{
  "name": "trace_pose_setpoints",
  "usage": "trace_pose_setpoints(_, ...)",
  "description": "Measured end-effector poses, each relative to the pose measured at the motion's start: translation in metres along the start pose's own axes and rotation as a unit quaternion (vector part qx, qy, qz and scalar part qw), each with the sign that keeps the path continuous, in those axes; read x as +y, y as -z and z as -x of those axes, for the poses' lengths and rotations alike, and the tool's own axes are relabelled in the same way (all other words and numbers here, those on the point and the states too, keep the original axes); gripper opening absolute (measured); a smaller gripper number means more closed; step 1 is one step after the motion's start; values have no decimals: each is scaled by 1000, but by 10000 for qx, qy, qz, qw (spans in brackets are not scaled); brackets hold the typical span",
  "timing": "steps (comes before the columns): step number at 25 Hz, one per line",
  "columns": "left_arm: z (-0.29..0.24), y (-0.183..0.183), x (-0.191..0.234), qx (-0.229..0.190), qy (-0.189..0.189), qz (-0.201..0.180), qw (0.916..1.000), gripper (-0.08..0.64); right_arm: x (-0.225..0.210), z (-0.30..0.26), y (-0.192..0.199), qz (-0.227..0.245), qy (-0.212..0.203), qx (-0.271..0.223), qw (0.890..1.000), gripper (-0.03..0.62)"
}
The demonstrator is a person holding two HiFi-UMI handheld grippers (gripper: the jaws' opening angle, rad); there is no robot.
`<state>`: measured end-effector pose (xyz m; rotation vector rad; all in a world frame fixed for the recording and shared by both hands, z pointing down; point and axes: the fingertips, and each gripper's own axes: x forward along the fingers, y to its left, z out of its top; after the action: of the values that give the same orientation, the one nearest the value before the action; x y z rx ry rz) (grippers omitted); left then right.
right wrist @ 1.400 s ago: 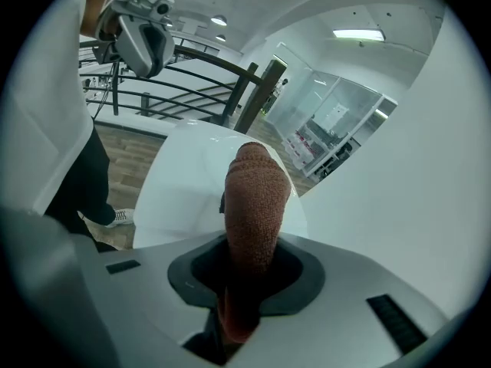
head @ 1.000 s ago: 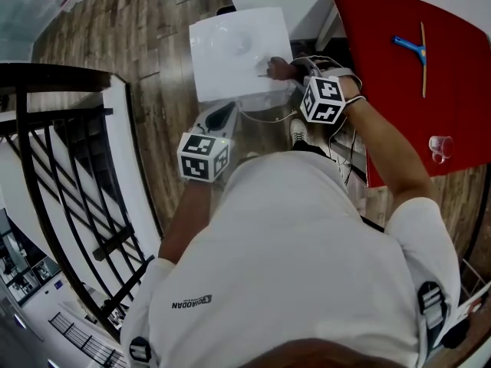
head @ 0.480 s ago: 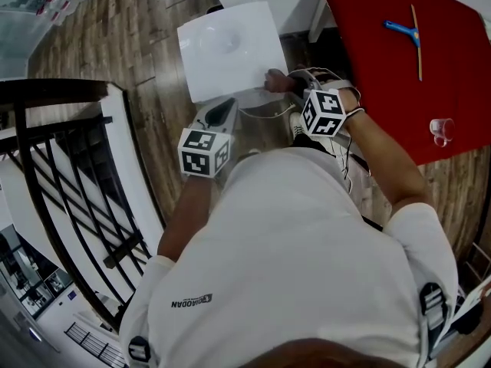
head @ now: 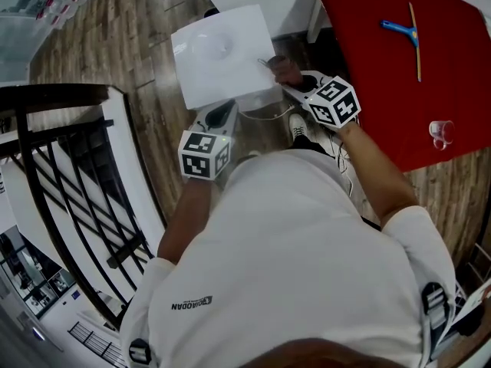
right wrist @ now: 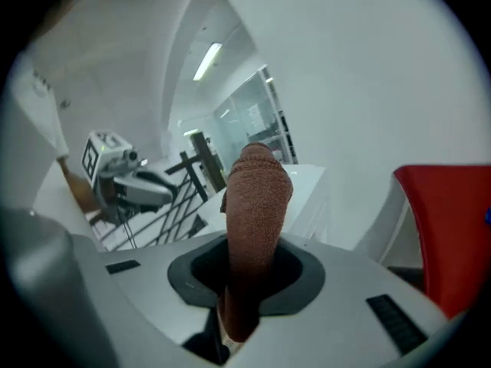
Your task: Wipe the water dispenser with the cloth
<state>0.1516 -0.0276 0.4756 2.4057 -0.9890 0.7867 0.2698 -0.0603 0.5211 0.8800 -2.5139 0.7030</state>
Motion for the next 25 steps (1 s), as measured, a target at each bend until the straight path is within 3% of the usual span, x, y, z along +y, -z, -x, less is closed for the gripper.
trace_pose_setpoints(3,-6,-5,0,-33,-84,-2,10000,2,-18,2,-3,-1087,-174,-500,9927,71)
trace_pose_setpoints(6,-12,-10,-2,-51,-152,-2,9999,2,-35,0,0,-1566,-261,-682,9850,71)
trace_pose_setpoints(17,-25,-6,-4,146,-497,248,9983,2,-84,-55,55,-2045,-462,-21,9778,71)
trace_pose_setpoints(25,-35,-1,-1,365,-656,530,9958,2,-112,-99,127,-2757,-491,492,9587,71)
